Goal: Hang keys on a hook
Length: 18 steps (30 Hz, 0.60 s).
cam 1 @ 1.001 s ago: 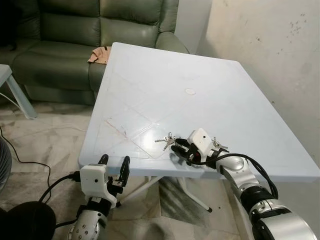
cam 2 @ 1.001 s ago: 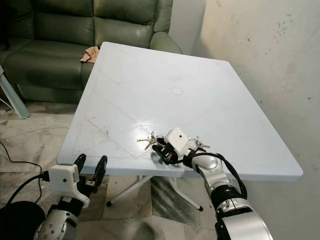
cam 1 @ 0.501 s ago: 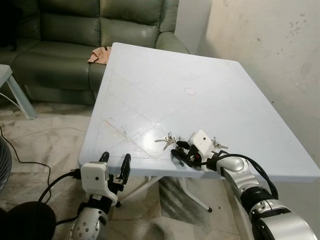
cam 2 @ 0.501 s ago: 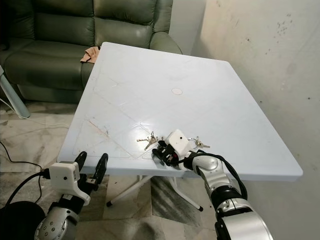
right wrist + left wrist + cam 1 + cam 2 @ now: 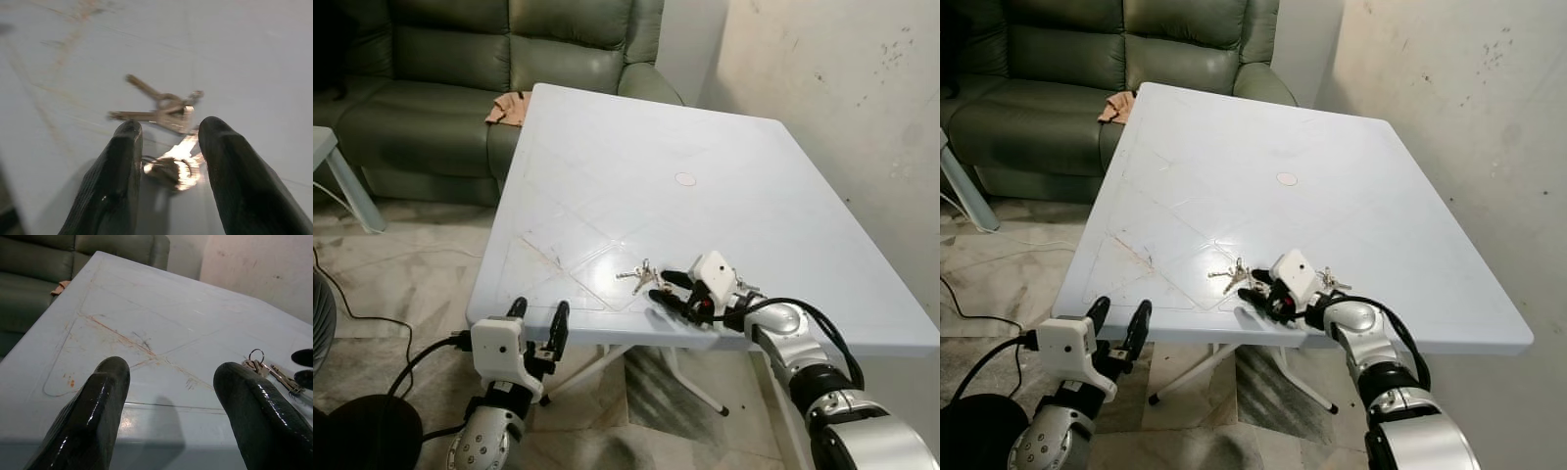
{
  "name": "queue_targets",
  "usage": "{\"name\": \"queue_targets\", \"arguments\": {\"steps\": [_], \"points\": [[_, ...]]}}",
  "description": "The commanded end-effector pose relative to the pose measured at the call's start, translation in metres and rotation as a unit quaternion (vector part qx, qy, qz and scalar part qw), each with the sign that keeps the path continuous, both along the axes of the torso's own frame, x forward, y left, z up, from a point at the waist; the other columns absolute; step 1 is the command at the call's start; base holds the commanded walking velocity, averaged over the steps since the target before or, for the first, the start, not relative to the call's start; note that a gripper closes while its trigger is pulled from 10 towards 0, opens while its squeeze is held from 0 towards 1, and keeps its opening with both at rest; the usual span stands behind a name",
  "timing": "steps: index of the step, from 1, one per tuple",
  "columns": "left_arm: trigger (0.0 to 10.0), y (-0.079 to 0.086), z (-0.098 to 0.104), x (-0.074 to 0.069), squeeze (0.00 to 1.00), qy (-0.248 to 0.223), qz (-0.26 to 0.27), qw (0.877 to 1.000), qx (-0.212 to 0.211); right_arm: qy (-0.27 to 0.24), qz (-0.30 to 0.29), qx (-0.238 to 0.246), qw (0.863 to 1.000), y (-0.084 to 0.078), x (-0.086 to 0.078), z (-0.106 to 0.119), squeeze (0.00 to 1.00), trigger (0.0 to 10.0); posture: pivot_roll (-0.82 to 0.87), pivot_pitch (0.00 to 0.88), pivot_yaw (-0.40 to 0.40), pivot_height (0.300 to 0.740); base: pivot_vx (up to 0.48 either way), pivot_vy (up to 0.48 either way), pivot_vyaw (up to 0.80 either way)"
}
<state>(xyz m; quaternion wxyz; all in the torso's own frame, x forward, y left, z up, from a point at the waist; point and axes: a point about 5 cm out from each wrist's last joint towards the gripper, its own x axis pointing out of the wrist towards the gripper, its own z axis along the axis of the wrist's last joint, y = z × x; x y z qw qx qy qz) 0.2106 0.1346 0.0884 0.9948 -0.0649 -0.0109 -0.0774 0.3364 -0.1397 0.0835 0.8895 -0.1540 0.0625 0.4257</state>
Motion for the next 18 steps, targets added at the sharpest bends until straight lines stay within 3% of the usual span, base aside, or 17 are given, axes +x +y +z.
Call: {"name": "queue_targets", "arguments": {"steps": [1, 18], "points": [[10.0, -0.0038, 0.0014, 0.0009, 0.00, 0.001, -0.006, 1.000, -0.004, -0.014, -0.007, -0.015, 1.000, -0.0056, 0.0034, 0.0047, 0.00, 10.0, 0.03, 0.043, -0.153, 0.732, 0.000, 0.000, 0.00], [10.0, -0.0051, 0.0016, -0.0004, 0.00, 0.001, -0.008, 1.000, -0.005, 0.018, 0.051, -0.029, 0.998, -0.0110, -0.0032, 0.0005, 0.00, 10.0, 0.03, 0.047, -0.153, 0.732, 0.000, 0.000, 0.00]]}}
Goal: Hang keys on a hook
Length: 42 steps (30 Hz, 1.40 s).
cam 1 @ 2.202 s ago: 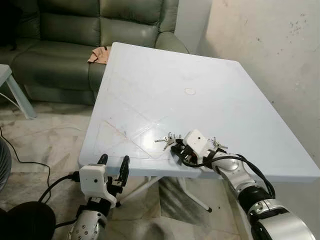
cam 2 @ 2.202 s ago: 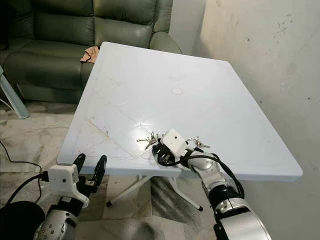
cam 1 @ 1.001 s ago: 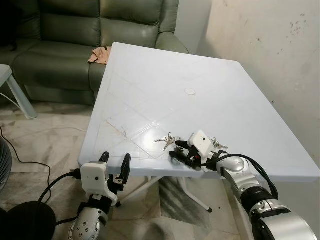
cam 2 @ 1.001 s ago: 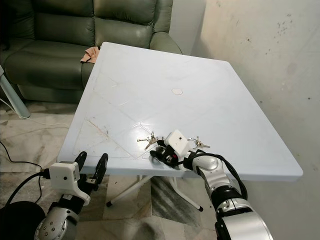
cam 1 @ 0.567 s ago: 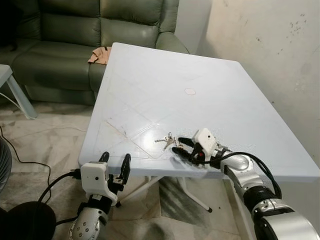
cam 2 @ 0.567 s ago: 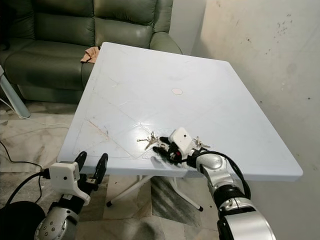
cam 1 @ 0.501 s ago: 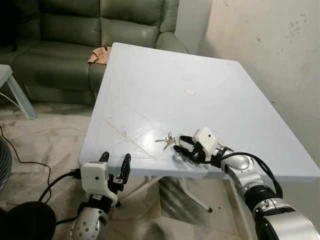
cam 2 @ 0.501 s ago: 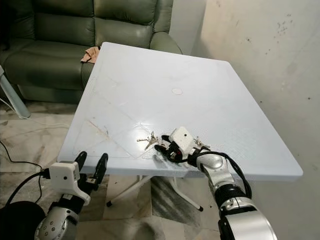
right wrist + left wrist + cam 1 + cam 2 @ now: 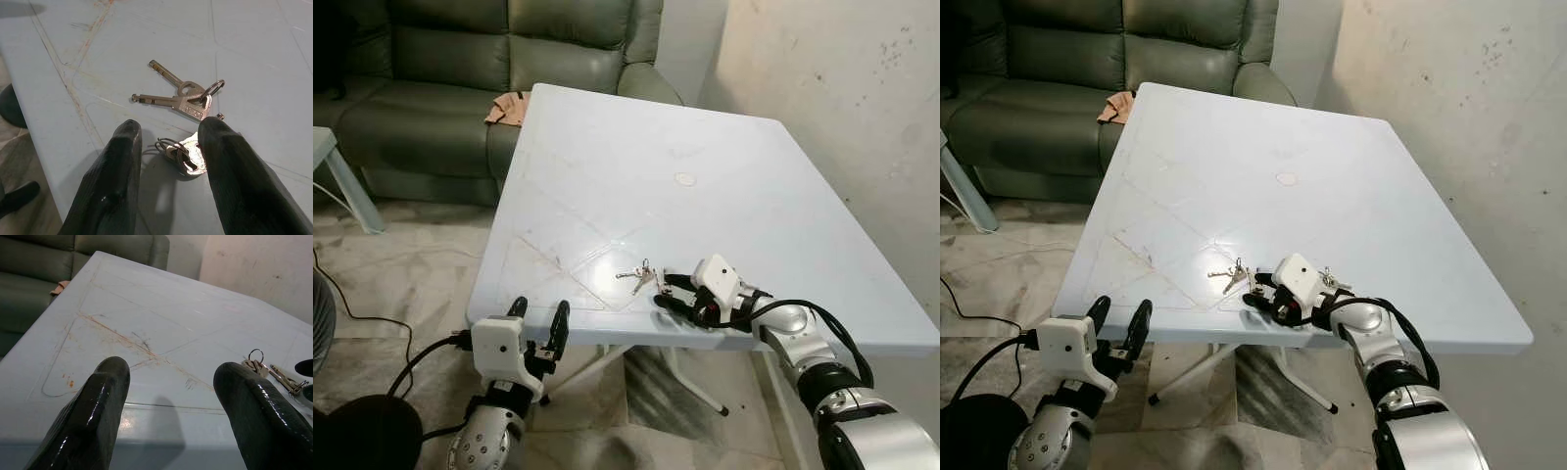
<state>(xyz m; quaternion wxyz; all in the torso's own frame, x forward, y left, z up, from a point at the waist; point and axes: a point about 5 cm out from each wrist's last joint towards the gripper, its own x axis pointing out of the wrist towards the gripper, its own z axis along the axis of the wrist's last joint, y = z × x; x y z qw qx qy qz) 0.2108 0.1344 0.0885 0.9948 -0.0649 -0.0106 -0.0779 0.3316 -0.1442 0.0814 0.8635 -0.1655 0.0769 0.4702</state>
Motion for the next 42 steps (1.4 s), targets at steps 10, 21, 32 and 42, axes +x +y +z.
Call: {"name": "queue_targets", "arguments": {"steps": [10, 21, 32, 42], "points": [[10.0, -0.0053, 0.0015, -0.0005, 0.00, 0.001, -0.007, 1.000, -0.004, -0.023, -0.017, -0.024, 0.999, -0.0079, 0.0030, 0.0032, 0.00, 4.5, 0.03, 0.049, -0.153, 0.732, 0.000, 0.000, 0.00], [10.0, -0.0049, 0.0019, -0.0005, 0.00, 0.001, -0.007, 1.000, -0.005, -0.017, 0.000, -0.032, 0.999, -0.0068, -0.0002, -0.0002, 0.00, 10.0, 0.03, 0.052, -0.152, 0.732, 0.000, 0.000, 0.00], [10.0, -0.0047, 0.0019, 0.0007, 0.00, 0.001, -0.005, 1.000, -0.005, -0.016, 0.002, -0.034, 0.999, -0.0058, -0.0009, -0.0016, 0.00, 10.0, 0.03, 0.050, -0.154, 0.732, 0.000, 0.000, 0.00], [10.0, -0.0044, 0.0020, 0.0010, 0.00, 0.001, -0.002, 1.000, -0.006, -0.022, -0.008, -0.028, 0.999, -0.0049, 0.0005, -0.0004, 0.00, 0.0, 0.04, 0.050, -0.156, 0.732, 0.000, 0.000, 0.00]]}}
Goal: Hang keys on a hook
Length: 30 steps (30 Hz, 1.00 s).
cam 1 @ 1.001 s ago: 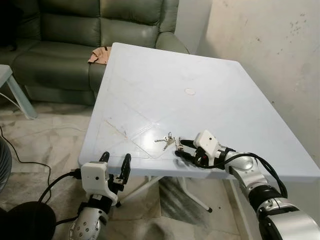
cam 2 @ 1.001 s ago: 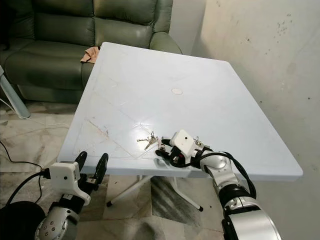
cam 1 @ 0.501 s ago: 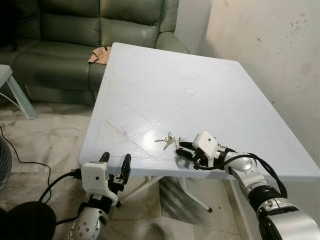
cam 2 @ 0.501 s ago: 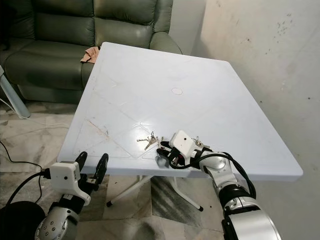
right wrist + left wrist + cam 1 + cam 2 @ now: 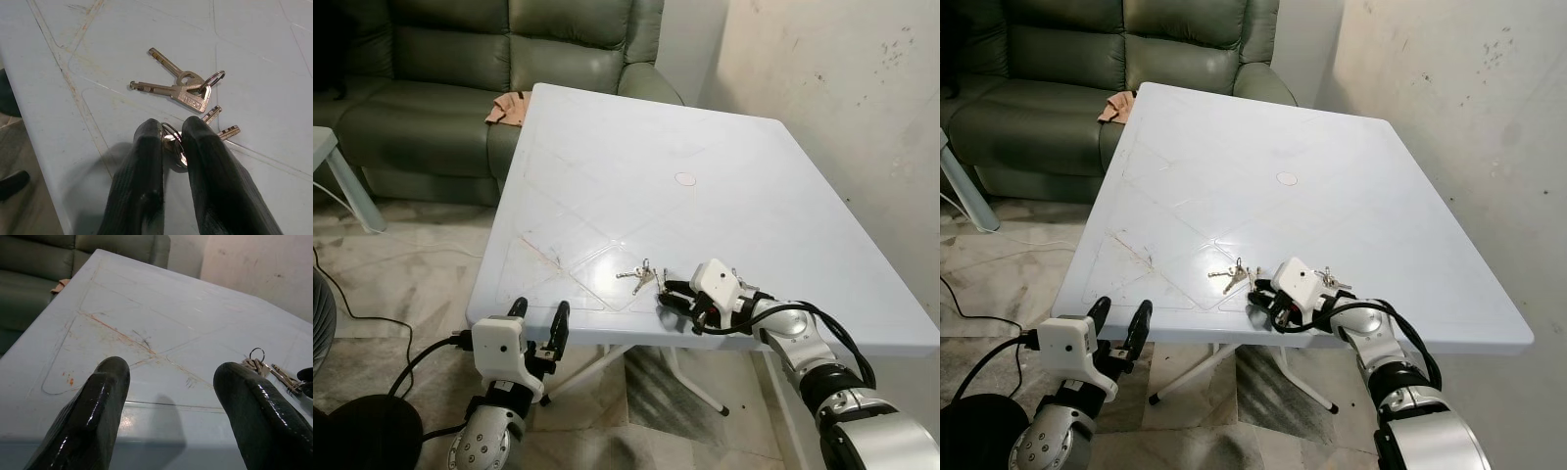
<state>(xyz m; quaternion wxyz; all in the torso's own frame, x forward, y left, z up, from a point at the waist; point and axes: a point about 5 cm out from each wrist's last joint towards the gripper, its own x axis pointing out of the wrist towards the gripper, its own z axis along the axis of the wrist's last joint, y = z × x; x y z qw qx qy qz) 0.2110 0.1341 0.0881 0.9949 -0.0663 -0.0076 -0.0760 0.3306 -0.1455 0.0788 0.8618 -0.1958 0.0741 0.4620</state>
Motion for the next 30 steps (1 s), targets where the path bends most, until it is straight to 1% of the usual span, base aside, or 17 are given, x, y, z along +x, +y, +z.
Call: {"name": "queue_targets", "arguments": {"steps": [1, 15, 22, 25, 29, 30], "points": [[10.0, -0.004, 0.002, 0.001, 0.00, -0.002, -0.003, 1.000, -0.006, -0.006, -0.006, -0.002, 1.000, -0.004, 0.002, 0.003, 0.00, 0.0, 0.04, 0.050, -0.156, 0.732, 0.000, 0.000, 0.00], [10.0, -0.004, 0.003, 0.002, 0.00, -0.004, -0.001, 1.000, -0.007, -0.006, -0.009, 0.004, 1.000, -0.003, 0.003, 0.004, 0.00, 0.0, 0.04, 0.045, -0.157, 0.732, 0.000, 0.000, 0.00], [10.0, -0.004, 0.003, 0.002, 0.00, -0.005, 0.000, 1.000, -0.008, 0.001, -0.013, 0.021, 1.000, -0.002, 0.003, 0.004, 0.00, 0.0, 0.04, 0.045, -0.157, 0.732, 0.000, 0.000, 0.00], [10.0, -0.004, 0.004, 0.002, 0.00, -0.005, 0.000, 1.000, -0.009, 0.011, -0.046, 0.045, 0.998, -0.002, 0.007, 0.005, 0.00, 0.0, 0.04, 0.043, -0.158, 0.732, 0.000, 0.000, 0.00], [10.0, -0.004, 0.004, 0.002, 0.00, -0.005, 0.000, 1.000, -0.009, 0.011, -0.046, 0.045, 0.998, -0.002, 0.007, 0.005, 0.00, 0.0, 0.04, 0.043, -0.158, 0.732, 0.000, 0.000, 0.00], [10.0, 0.000, 0.006, 0.005, 0.00, -0.008, 0.012, 1.000, -0.021, 0.015, -0.130, 0.163, 0.978, 0.003, 0.020, 0.020, 0.00, 4.5, 0.04, 0.033, -0.155, 0.732, 0.000, 0.000, 0.00]]}}
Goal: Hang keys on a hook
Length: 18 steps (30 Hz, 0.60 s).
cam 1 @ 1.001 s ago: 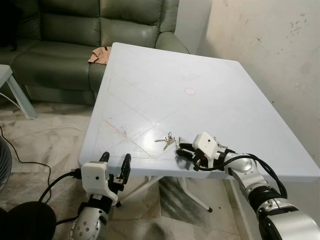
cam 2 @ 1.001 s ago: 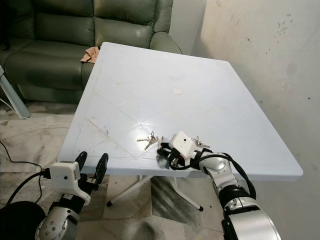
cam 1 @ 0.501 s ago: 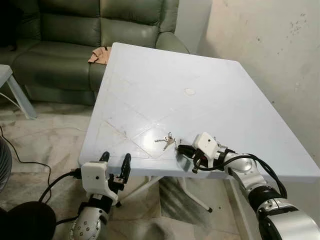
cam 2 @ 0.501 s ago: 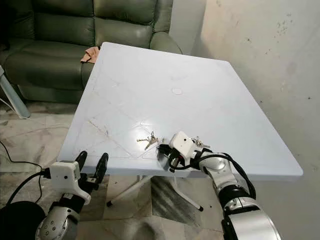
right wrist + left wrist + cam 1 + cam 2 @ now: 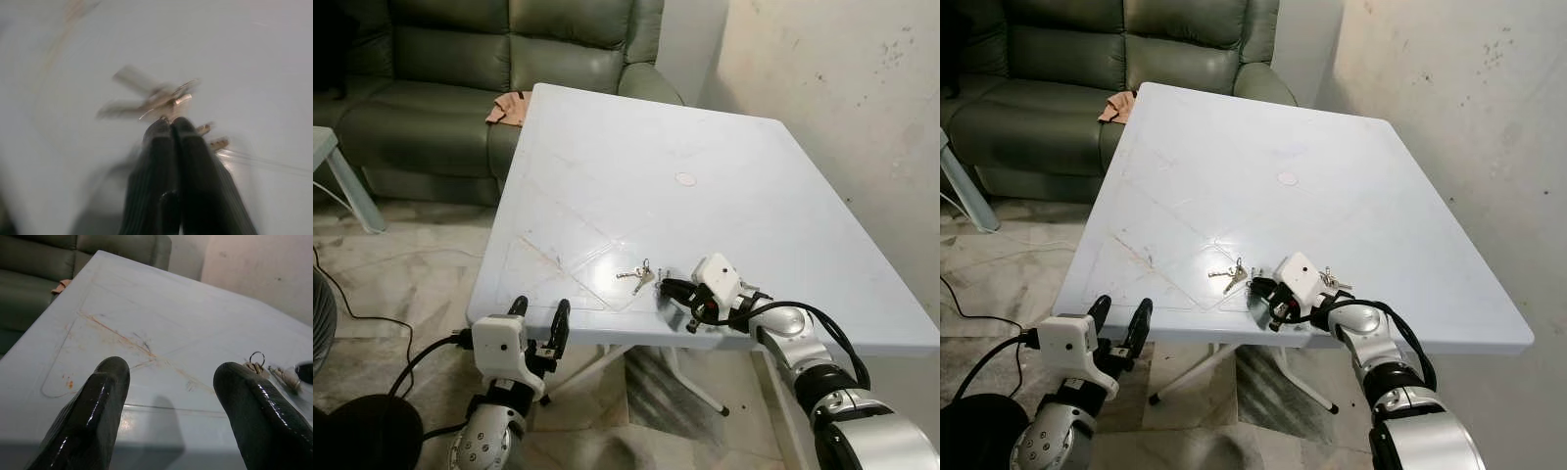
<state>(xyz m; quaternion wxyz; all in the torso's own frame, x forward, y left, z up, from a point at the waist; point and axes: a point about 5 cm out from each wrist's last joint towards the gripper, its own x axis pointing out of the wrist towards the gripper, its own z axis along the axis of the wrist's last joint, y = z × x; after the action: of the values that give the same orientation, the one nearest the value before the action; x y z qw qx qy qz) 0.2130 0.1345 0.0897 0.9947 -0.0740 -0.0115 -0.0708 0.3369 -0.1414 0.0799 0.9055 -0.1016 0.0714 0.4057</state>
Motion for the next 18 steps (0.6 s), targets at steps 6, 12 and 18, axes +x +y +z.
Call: {"name": "queue_targets", "arguments": {"steps": [6, 12, 18], "points": [[10.0, 0.006, 0.008, 0.009, 0.00, -0.010, 0.016, 1.000, -0.015, -0.044, -0.131, 0.168, 0.976, -0.002, 0.019, 0.033, 0.00, 10.0, 0.03, 0.021, -0.143, 0.732, 0.000, 0.000, 0.00], [10.0, 0.021, 0.016, 0.021, 0.00, -0.025, 0.033, 0.999, -0.012, -0.087, -0.184, 0.184, 0.962, -0.005, 0.018, 0.044, 0.00, 10.0, 0.01, 0.005, -0.122, 0.732, 0.000, 0.000, 0.00], [10.0, 0.045, 0.029, 0.037, 0.00, -0.042, 0.065, 0.997, 0.005, -0.130, -0.240, 0.183, 0.944, -0.010, 0.013, 0.056, 0.00, 10.0, -0.01, 0.000, -0.102, 0.732, 0.000, 0.000, 0.00]]}}
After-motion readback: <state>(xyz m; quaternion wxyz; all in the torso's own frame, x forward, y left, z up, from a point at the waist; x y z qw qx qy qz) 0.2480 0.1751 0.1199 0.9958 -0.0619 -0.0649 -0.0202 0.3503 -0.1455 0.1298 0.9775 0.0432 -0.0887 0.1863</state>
